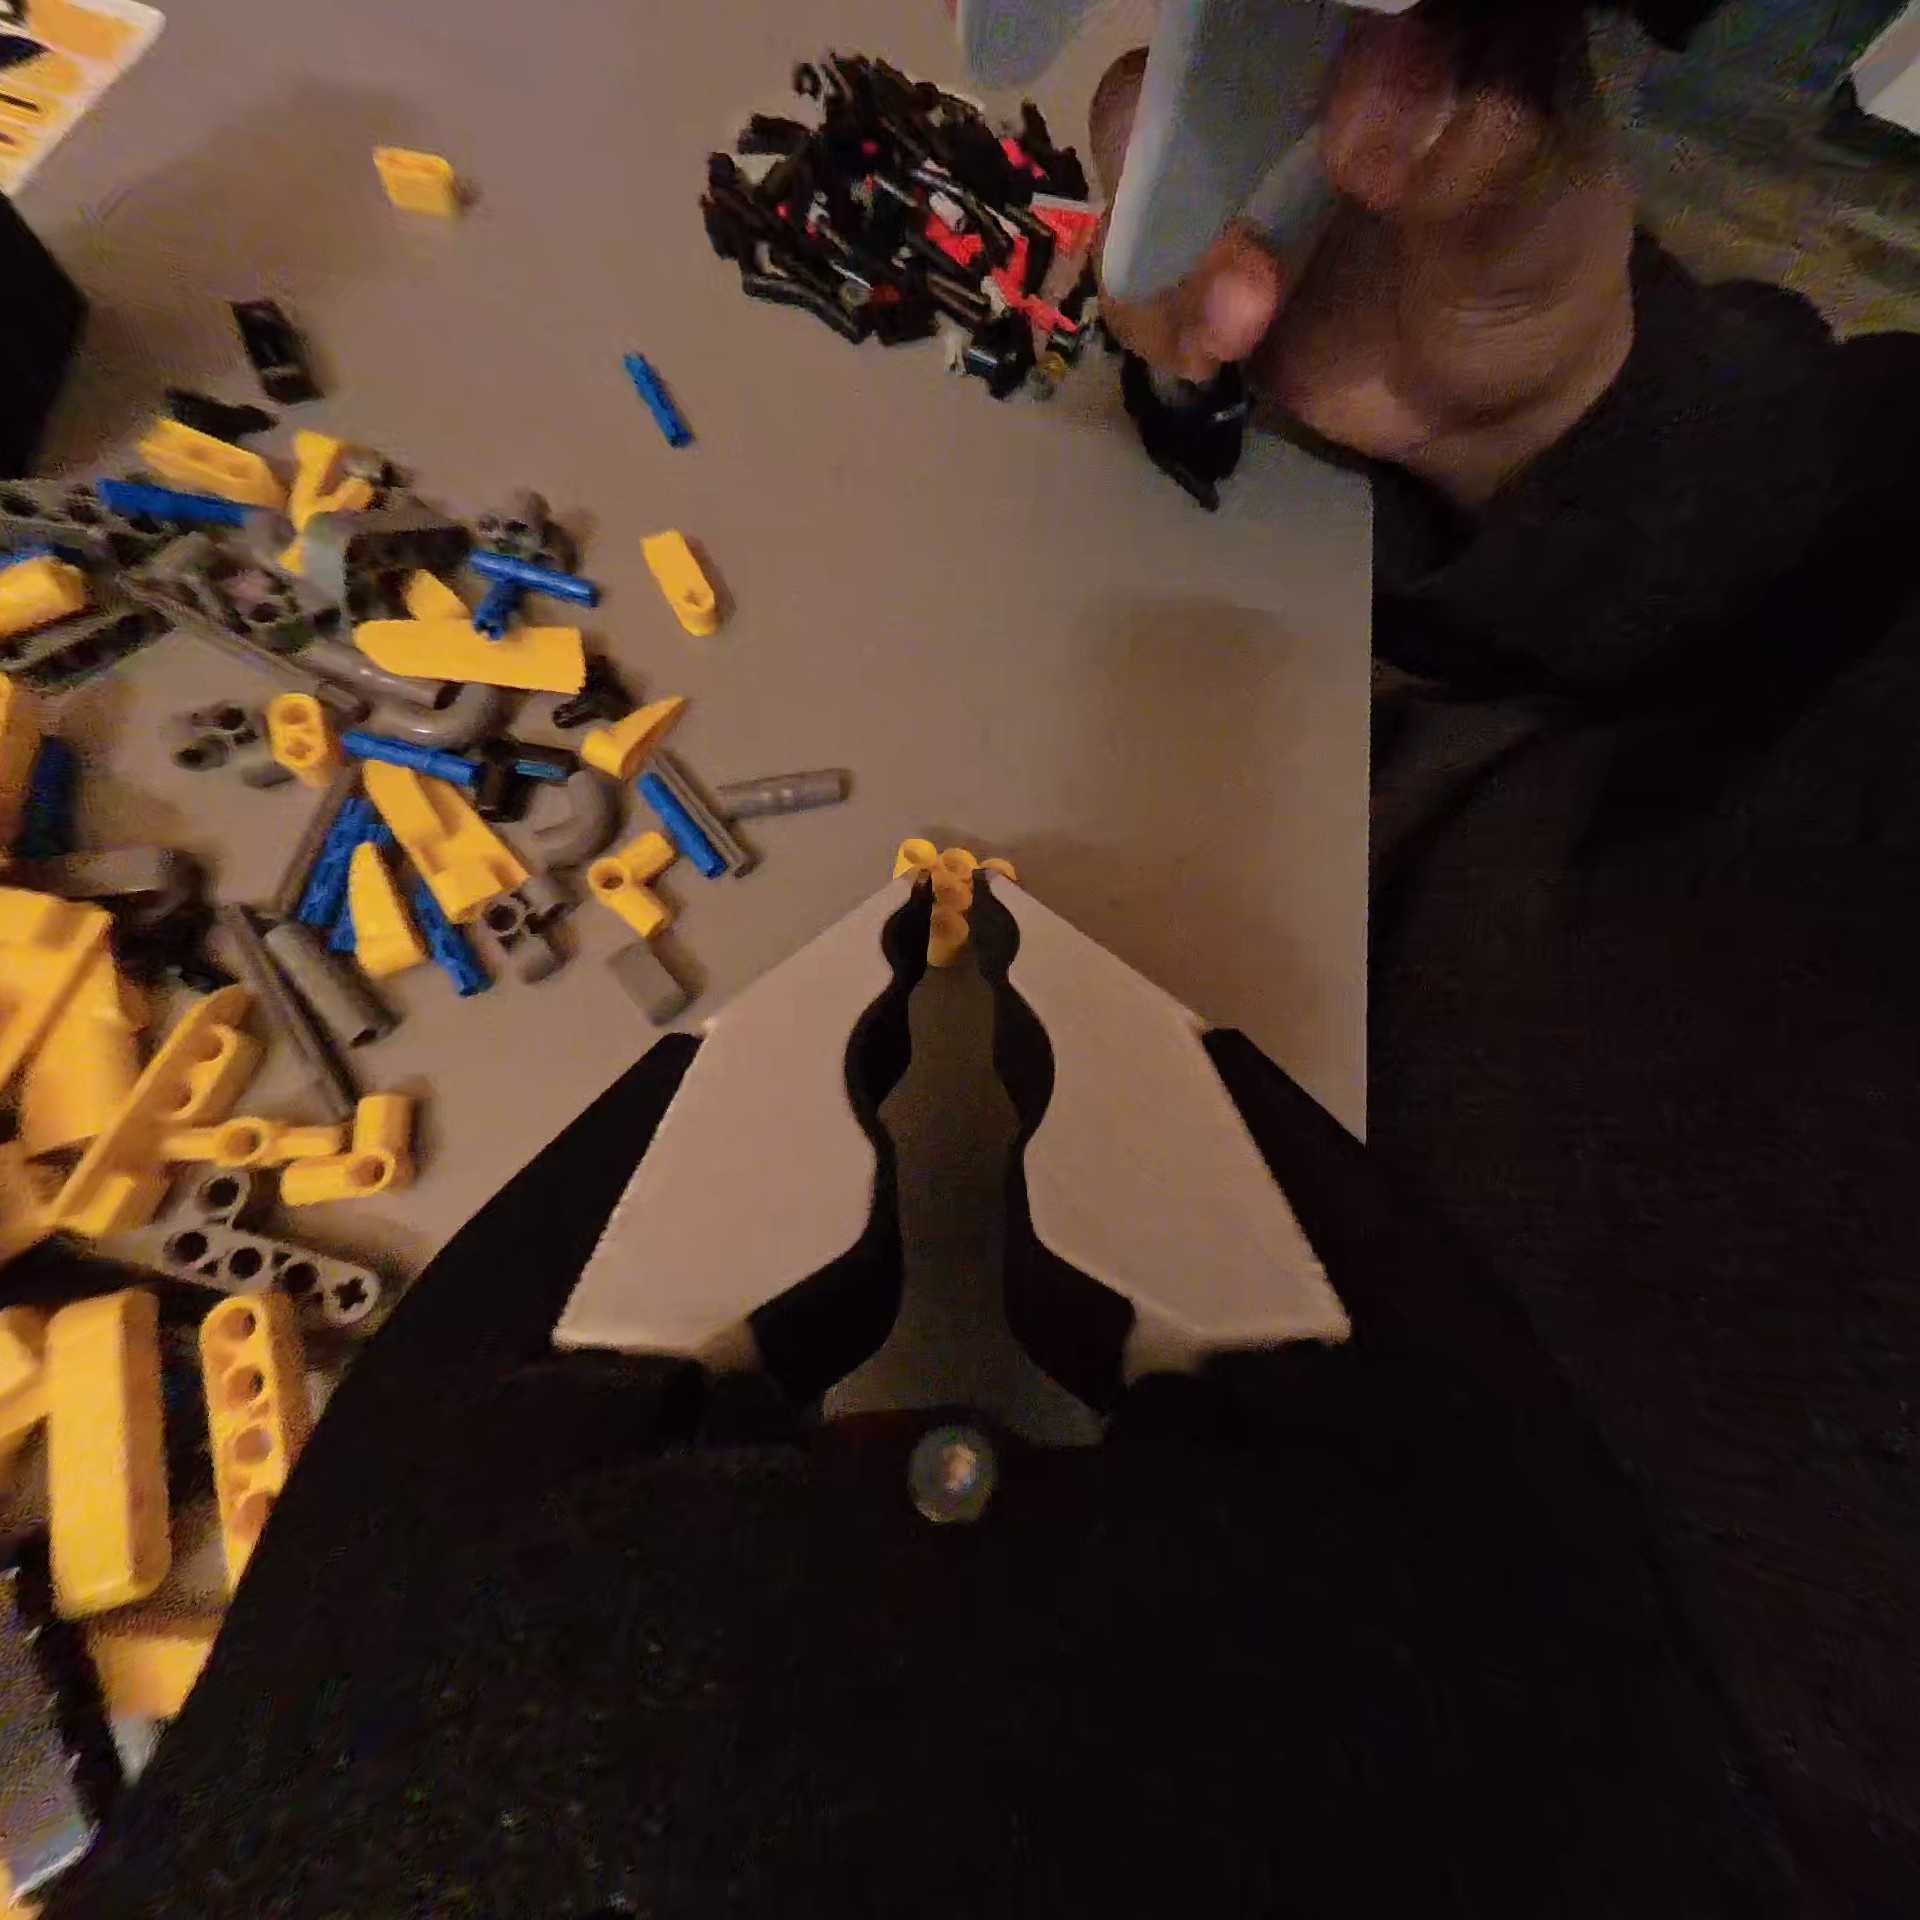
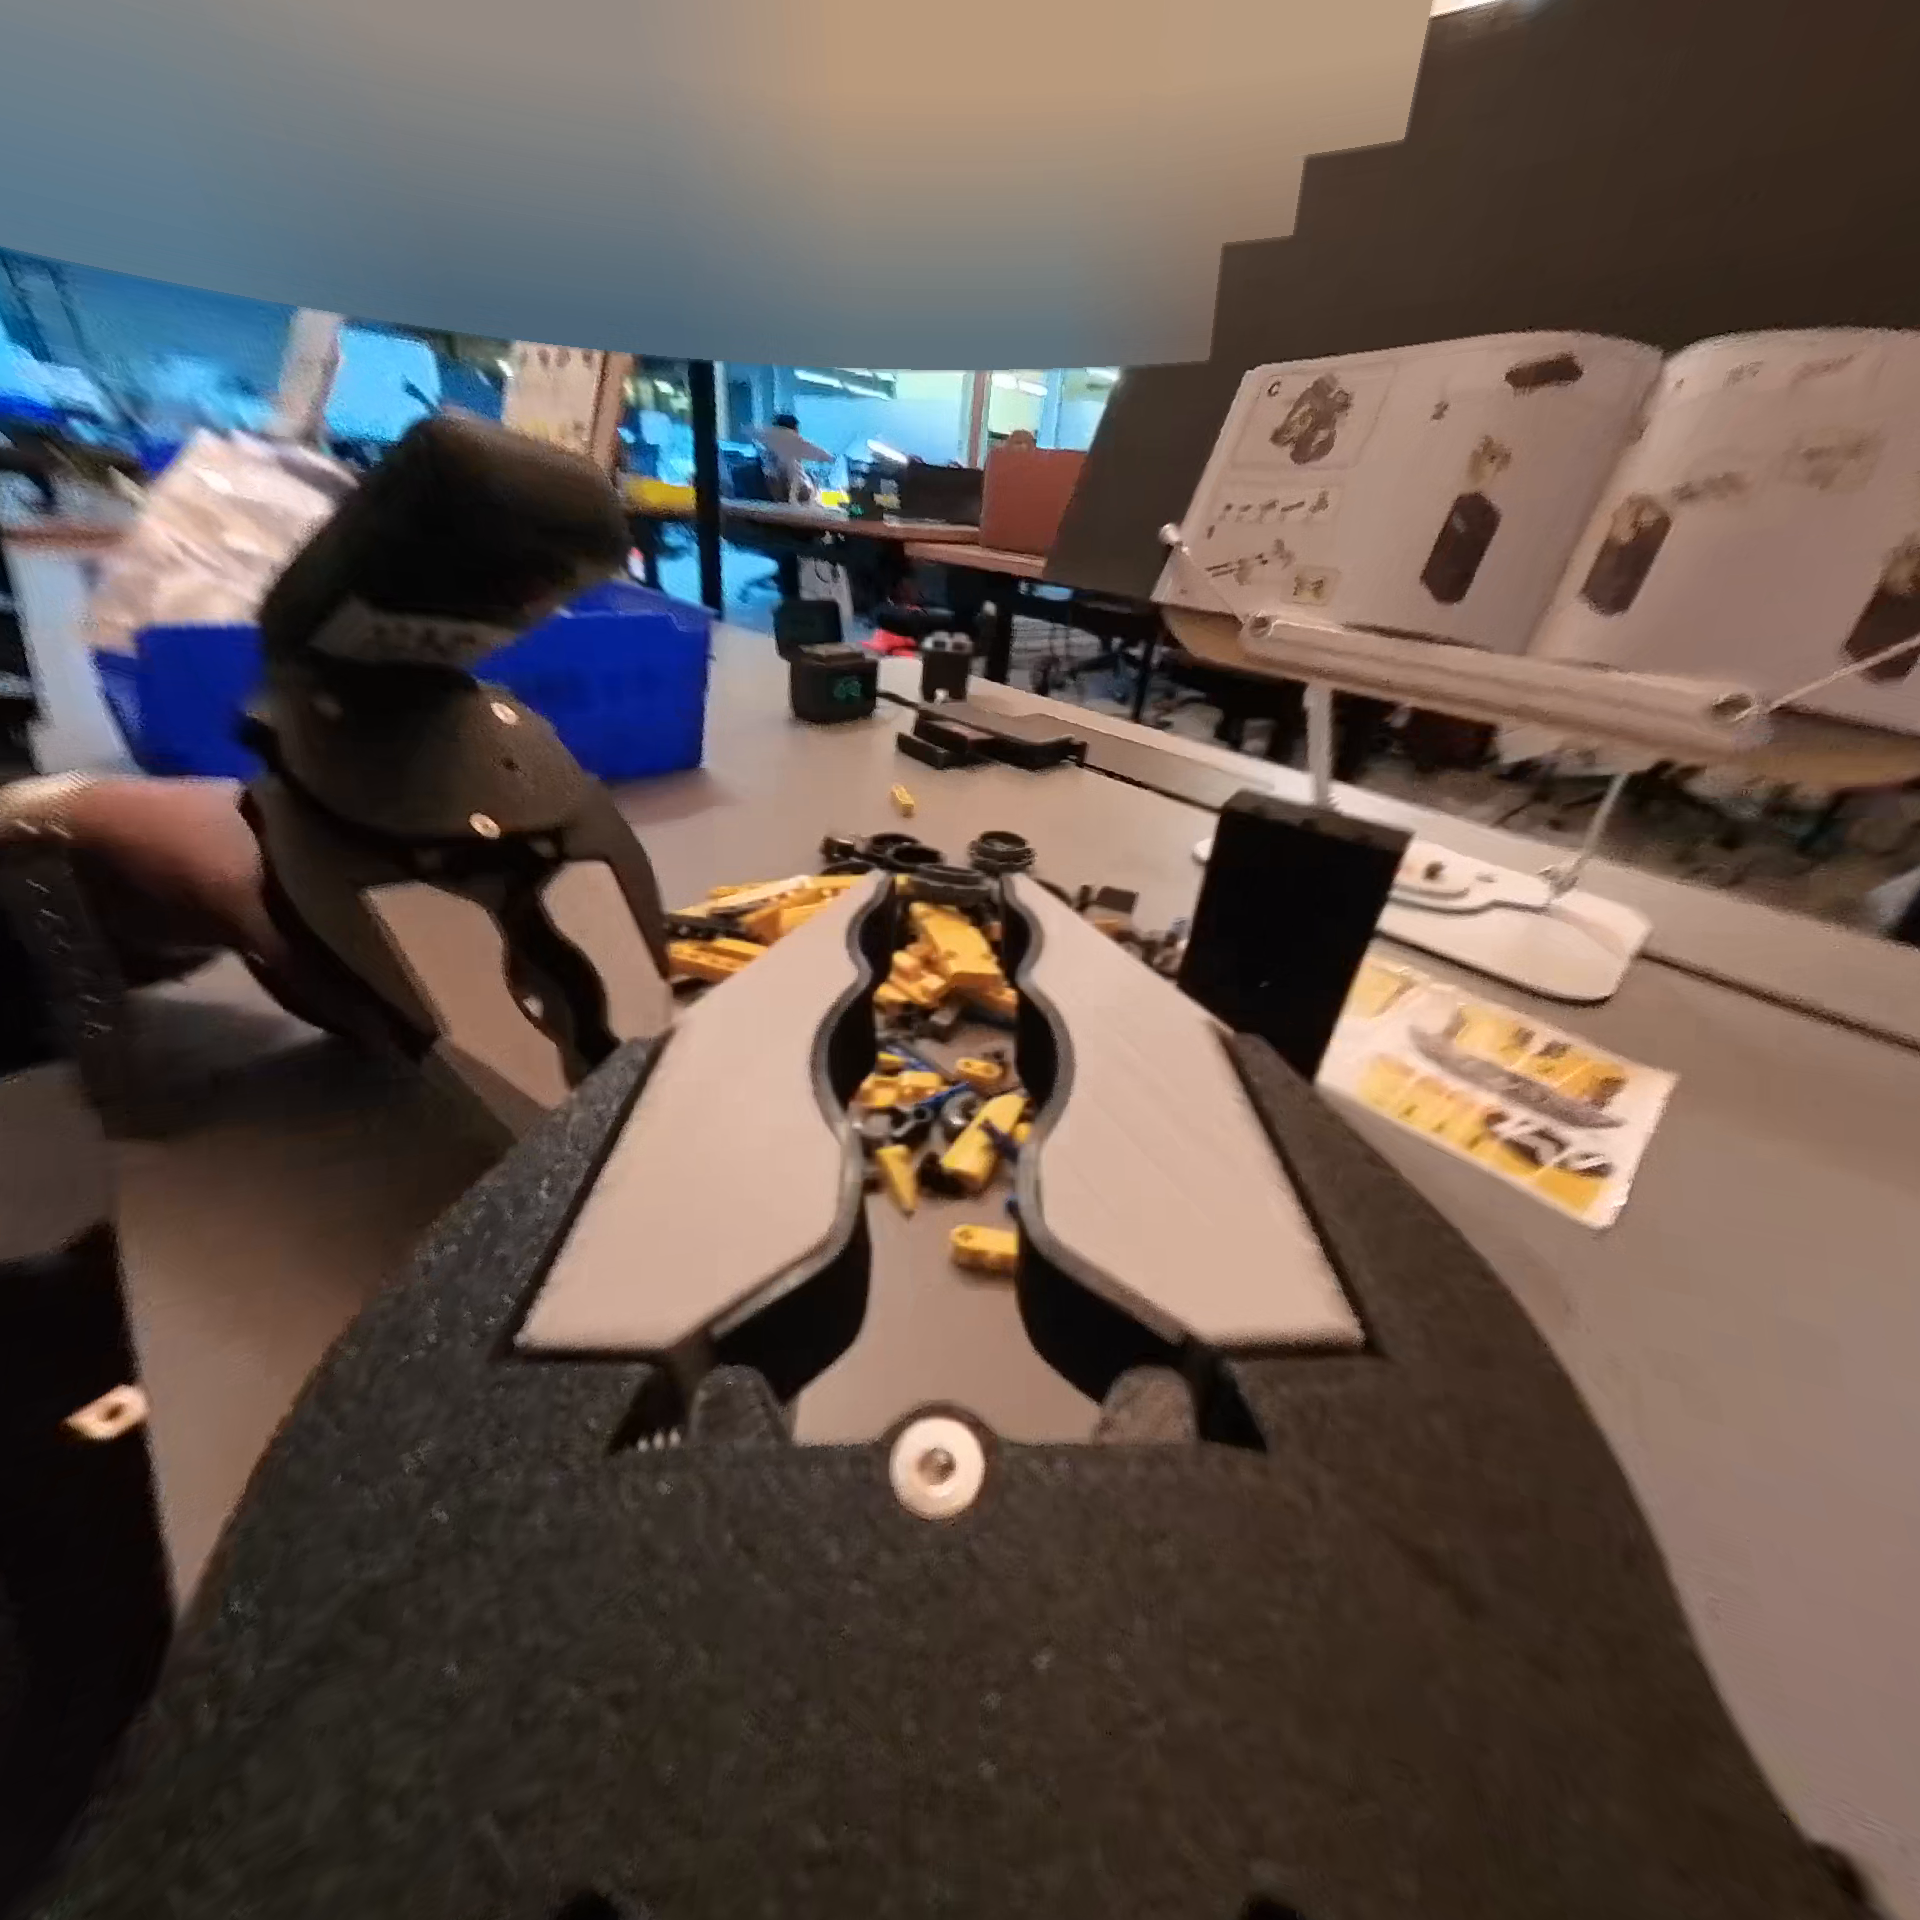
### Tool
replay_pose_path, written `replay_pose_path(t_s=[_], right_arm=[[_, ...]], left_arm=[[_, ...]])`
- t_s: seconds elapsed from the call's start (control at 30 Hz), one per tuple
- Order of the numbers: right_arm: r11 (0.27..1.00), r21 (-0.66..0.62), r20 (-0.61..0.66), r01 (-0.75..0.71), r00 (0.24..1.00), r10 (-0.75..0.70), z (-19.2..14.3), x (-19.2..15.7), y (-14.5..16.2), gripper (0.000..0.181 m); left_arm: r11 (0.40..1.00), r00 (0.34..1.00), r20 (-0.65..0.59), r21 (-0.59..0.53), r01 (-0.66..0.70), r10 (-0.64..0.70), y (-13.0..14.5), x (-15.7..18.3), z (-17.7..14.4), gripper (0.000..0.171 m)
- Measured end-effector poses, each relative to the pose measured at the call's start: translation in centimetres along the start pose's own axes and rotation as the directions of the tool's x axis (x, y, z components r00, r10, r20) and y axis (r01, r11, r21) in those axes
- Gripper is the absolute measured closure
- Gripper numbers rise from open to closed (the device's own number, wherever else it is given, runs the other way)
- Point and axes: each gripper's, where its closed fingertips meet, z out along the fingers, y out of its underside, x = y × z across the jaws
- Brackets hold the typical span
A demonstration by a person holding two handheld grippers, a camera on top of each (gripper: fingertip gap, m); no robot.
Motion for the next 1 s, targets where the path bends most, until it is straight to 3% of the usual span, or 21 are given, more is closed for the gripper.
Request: replay_pose_path(t_s=[0.13, 0.2, 0.23, 0.37, 0.57, 0.77, 1.0], right_arm=[[0.985, 0.120, 0.084, -0.120, 0.990, 0.110, -0.7, -0.3, -1.5, 0.163], [0.983, 0.135, 0.091, -0.125, 0.989, 0.113, -0.8, -0.3, -1.7, 0.163], [0.984, 0.139, 0.100, -0.111, 0.990, 0.098, -0.8, -0.6, -1.8, 0.163], [0.985, 0.165, 0.111, -0.050, 0.993, 0.031, -1.0, -1.6, -2.1, 0.163], [0.981, 0.182, 0.124, -0.063, 0.991, 0.041, -1.2, -1.7, -2.3, 0.163], [0.986, 0.156, 0.130, -0.057, 0.991, 0.036, -0.8, -2.0, -1.8, 0.163], [0.995, 0.081, 0.131, -0.059, 0.990, 0.048, 0.2, -2.0, -0.7, 0.162]], left_arm=[[0.998, 0.999, -0.043, -0.052, -0.036, 0.033, 0.2, 0.6, 1.1, 0.163], [0.997, 0.998, -0.045, -0.063, -0.041, 0.038, 0.1, 0.5, 1.4, 0.145], [0.998, 0.997, -0.066, -0.057, -0.039, 0.035, 0.0, 0.7, 1.4, 0.145], [0.996, 0.989, -0.144, 0.084, -0.017, 0.029, -1.7, 1.1, -0.4, 0.144], [0.966, 0.998, -0.068, 0.258, 0.016, 0.002, -3.8, -1.2, -2.4, 0.144], [0.978, 0.996, -0.082, 0.200, 0.050, -0.034, -3.2, -1.4, -1.5, 0.144], [0.967, 0.994, -0.075, 0.236, 0.094, -0.079, -3.6, -2.2, -2.0, 0.144]])
